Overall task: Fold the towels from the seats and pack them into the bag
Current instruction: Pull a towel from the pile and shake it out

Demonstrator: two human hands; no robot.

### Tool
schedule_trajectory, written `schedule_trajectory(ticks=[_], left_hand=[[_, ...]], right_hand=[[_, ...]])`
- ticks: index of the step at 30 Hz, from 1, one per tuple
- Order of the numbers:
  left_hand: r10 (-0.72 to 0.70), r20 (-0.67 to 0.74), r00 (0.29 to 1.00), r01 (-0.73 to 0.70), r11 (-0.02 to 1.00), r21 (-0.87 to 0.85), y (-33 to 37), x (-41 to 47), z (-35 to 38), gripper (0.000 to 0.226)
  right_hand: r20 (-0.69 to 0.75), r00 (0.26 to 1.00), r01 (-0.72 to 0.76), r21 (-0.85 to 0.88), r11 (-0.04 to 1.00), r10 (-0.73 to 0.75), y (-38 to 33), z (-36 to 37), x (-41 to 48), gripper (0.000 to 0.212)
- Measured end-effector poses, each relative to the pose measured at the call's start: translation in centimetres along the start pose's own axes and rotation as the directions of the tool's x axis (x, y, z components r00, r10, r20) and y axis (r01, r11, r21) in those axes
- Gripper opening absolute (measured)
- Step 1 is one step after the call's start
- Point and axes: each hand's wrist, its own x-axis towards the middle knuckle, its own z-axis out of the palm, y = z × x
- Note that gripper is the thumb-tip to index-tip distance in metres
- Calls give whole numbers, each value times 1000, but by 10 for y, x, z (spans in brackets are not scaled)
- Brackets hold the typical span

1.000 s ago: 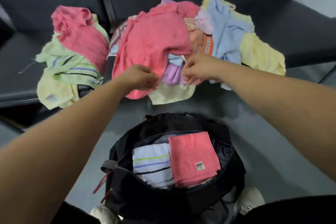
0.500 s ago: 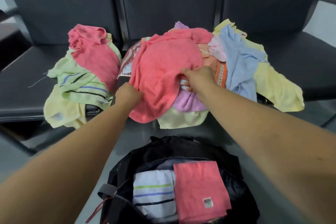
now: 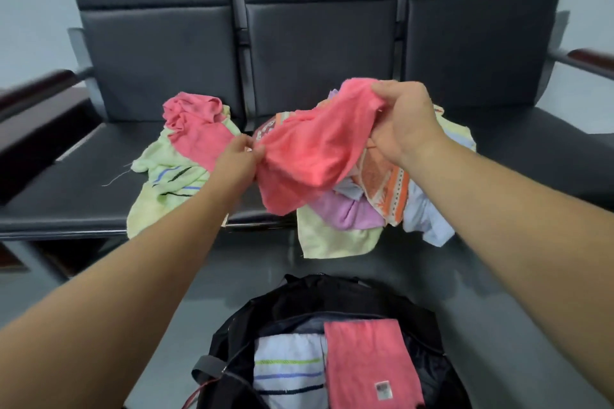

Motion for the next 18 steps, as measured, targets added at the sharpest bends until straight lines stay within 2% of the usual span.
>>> schedule_trajectory(ticks=[1, 5, 8, 10, 11, 14, 16, 18], left_hand=[[21, 15, 1000, -20, 999, -41, 18, -9, -5, 23], [93, 118, 989, -38, 915, -402, 89, -39, -18, 28], [198, 149, 969, -90, 843, -530, 152, -67, -32, 24], [252, 167, 953, -135, 850, -509, 190, -81, -43, 21], [253, 173, 952, -154, 882, -445, 204, -83, -48, 20], [147, 163, 976, -114, 975, -193, 232, -89, -64, 18], [58, 155, 986, -26, 980, -197, 246, -91, -73, 14], [16, 212, 977, 38, 967, -251, 268, -98, -79, 15]], right_hand=[[7, 1000, 9, 8, 1000, -9, -15, 5, -10, 54], [66, 998, 23, 20, 1000, -24, -63, 19, -40, 35], [103, 989, 93, 108, 990, -104, -107, 29, -60, 30], [104, 986, 121, 59, 991, -127, -133, 40, -72, 18], [101, 986, 128, 21, 991, -130, -144, 44, -77, 14], [60, 987, 156, -118, 981, -150, -167, 47, -88, 13], [41, 988, 154, -221, 963, -149, -180, 46, -96, 14], [55, 988, 157, -292, 943, -147, -199, 47, -105, 14]])
